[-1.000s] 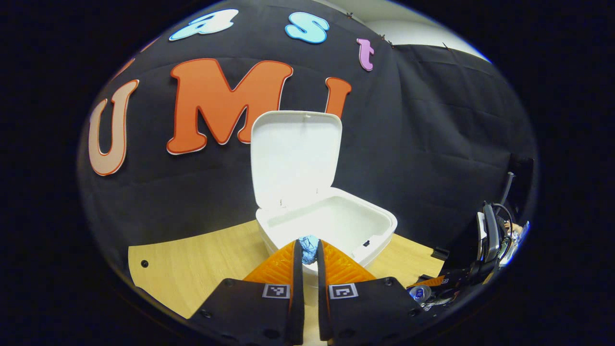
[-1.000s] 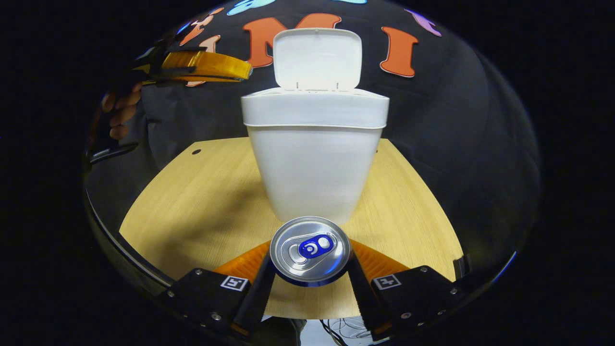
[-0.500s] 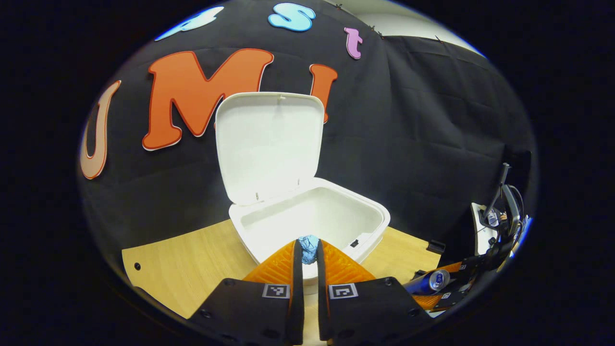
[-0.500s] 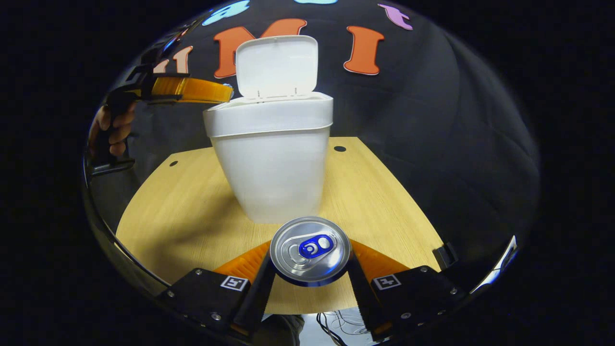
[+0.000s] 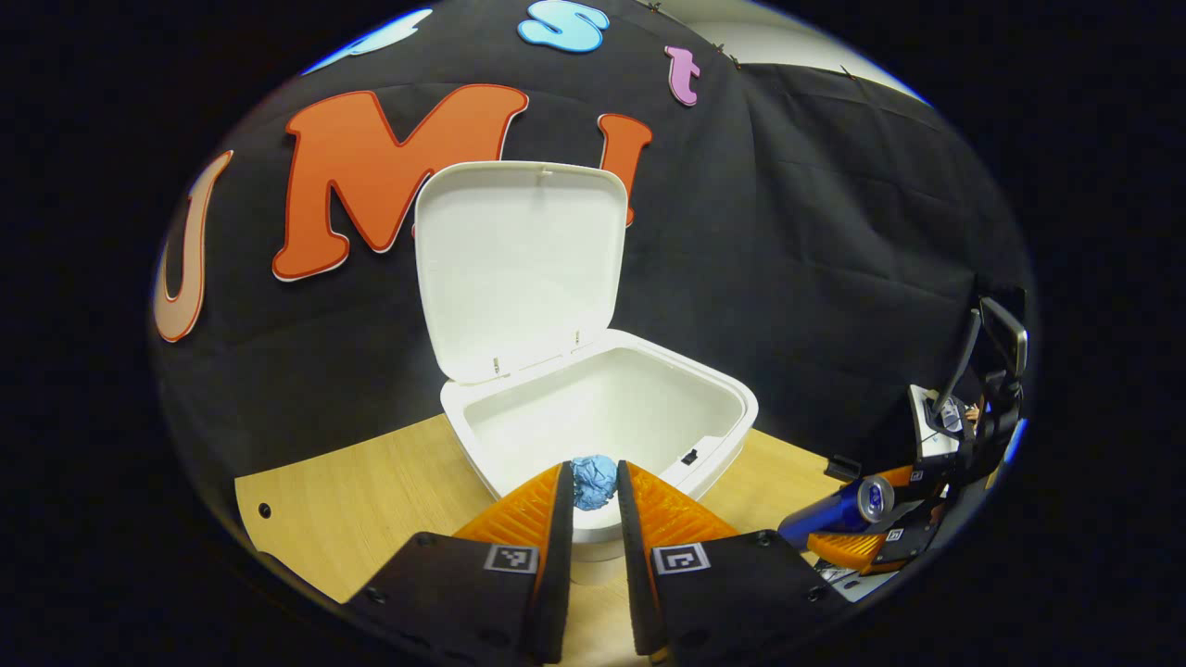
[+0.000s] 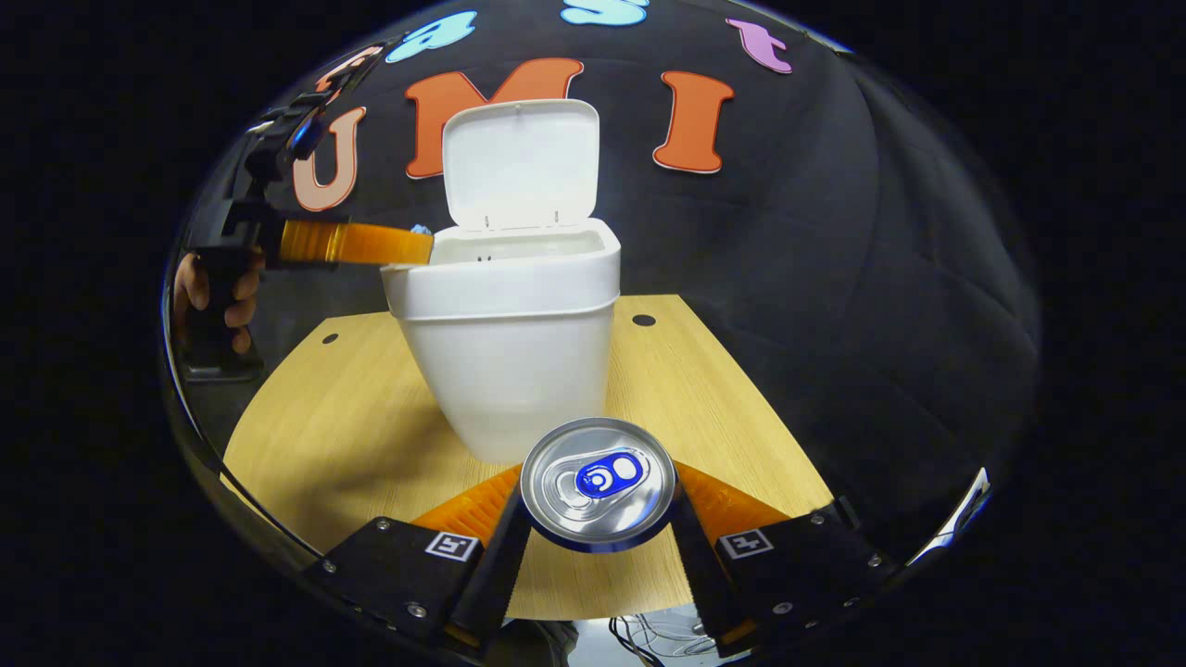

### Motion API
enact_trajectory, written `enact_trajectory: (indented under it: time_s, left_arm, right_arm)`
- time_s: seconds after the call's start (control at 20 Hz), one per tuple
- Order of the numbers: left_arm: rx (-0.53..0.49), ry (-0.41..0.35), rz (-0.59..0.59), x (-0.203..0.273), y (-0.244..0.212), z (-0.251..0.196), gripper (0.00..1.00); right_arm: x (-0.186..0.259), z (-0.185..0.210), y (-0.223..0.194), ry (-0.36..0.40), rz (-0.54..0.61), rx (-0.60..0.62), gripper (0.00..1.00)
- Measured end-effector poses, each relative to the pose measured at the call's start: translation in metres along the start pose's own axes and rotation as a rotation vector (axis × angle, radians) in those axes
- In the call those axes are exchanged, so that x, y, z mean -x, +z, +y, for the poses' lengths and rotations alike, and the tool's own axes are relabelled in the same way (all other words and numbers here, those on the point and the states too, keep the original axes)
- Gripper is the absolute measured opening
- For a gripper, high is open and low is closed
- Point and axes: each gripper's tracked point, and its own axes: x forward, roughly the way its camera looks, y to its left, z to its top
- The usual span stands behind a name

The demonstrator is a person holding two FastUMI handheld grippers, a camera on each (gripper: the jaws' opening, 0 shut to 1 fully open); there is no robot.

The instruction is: Press the lid of the desktop garbage bin to open it, pick up the crumpled paper on the desktop and throw it into the bin, then pick up the pop can on the desktop and drop it into the bin, and finally close the garbage bin lid.

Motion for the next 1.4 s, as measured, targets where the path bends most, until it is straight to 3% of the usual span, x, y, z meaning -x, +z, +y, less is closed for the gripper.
enact_trajectory:
  time_s: [0.15, 0.3, 0.35, 0.4, 0.5, 0.6, 0.65, 0.8, 0.9, 0.95, 1.0, 1.1, 1.4]
  left_arm:
    - [-0.013, -0.001, -0.016, 0.006, 0.005, 0.000, 0.40]
    - [-0.028, 0.001, -0.035, 0.012, 0.010, -0.001, 0.65]
    - [-0.029, -0.004, -0.042, 0.015, 0.010, -0.004, 0.65]
    - [-0.035, -0.006, -0.044, 0.017, 0.007, -0.004, 0.73]
    - [-0.062, 0.015, -0.045, 0.024, 0.000, -0.002, 0.73]
    - [-0.073, 0.035, -0.051, 0.030, -0.004, 0.002, 0.82]
    - [-0.069, 0.045, -0.056, 0.034, -0.003, 0.003, 0.82]
    - [-0.055, 0.094, -0.064, 0.043, -0.005, 0.013, 0.96]
    - [-0.046, 0.135, -0.068, 0.049, -0.007, 0.022, 1.00]
    - [-0.038, 0.155, -0.070, 0.053, -0.008, 0.026, 1.00]
    - [-0.028, 0.181, -0.073, 0.057, -0.009, 0.031, 0.96]
    - [-0.010, 0.227, -0.072, 0.064, -0.013, 0.041, 1.00]
    - [0.053, 0.369, -0.060, 0.088, -0.032, 0.066, 1.00]
  right_arm:
    - [-0.002, 0.002, 0.020, 0.022, -0.026, 0.019, 0.79]
    - [0.005, 0.005, 0.046, 0.049, -0.065, 0.044, 0.80]
    - [0.005, 0.003, 0.052, 0.047, -0.071, 0.068, 0.79]
    - [0.009, -0.002, 0.058, 0.038, -0.077, 0.097, 0.79]
    - [0.013, -0.003, 0.074, 0.048, -0.106, 0.122, 0.79]
    - [0.019, -0.006, 0.091, 0.063, -0.135, 0.121, 0.75]
    - [0.019, -0.007, 0.102, 0.070, -0.150, 0.120, 0.79]
    - [0.018, -0.009, 0.125, 0.079, -0.185, 0.139, 0.79]
    - [0.018, -0.011, 0.143, 0.078, -0.210, 0.167, 0.79]
    - [0.017, -0.010, 0.153, 0.088, -0.224, 0.179, 0.75]
    - [0.014, -0.010, 0.160, 0.100, -0.236, 0.184, 0.79]
    - [0.010, -0.007, 0.172, 0.129, -0.252, 0.189, 0.79]
    - [-0.005, 0.010, 0.202, 0.214, -0.296, 0.235, 0.79]
